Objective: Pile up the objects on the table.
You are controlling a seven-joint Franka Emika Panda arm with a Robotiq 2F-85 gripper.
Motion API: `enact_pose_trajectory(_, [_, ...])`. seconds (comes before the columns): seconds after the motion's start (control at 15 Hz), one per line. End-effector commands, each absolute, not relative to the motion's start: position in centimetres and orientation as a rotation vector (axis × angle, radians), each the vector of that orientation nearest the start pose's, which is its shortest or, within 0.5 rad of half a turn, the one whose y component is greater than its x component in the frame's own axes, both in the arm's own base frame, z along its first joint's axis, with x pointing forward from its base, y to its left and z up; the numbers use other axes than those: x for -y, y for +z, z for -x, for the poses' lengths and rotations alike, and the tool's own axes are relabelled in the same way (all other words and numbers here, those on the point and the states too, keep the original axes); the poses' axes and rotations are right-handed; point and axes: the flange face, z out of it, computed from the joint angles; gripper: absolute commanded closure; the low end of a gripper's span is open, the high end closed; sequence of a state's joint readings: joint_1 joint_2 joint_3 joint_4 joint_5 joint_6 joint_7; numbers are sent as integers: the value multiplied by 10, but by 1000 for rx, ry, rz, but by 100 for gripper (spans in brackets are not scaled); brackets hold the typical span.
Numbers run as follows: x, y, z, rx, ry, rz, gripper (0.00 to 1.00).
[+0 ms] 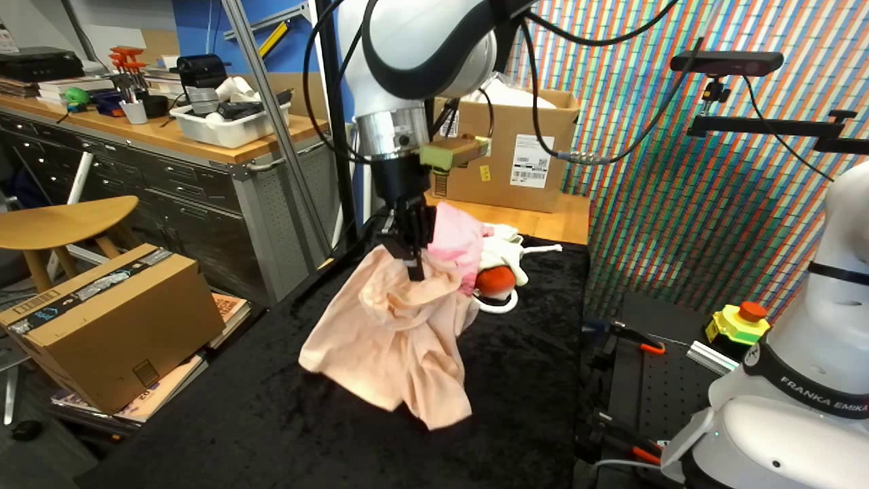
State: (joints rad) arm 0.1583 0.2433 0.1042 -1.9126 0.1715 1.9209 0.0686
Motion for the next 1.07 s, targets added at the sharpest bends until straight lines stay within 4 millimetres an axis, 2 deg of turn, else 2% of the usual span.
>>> enact_pose_trajectory(0.0, [-114, 405, -548, -15, 168, 3024, 96])
enact_pose_trajectory(0.2, [-71, 435, -544, -180, 7, 3047, 96])
enact_pose_trajectory(0.47, [-25, 457, -533, -405, -183, 3070, 96])
enact_pose_trajectory(0.8, [17, 468, -515, -684, -388, 3104, 97])
enact_pose_trajectory(1.0, [35, 468, -503, -827, -461, 3118, 97])
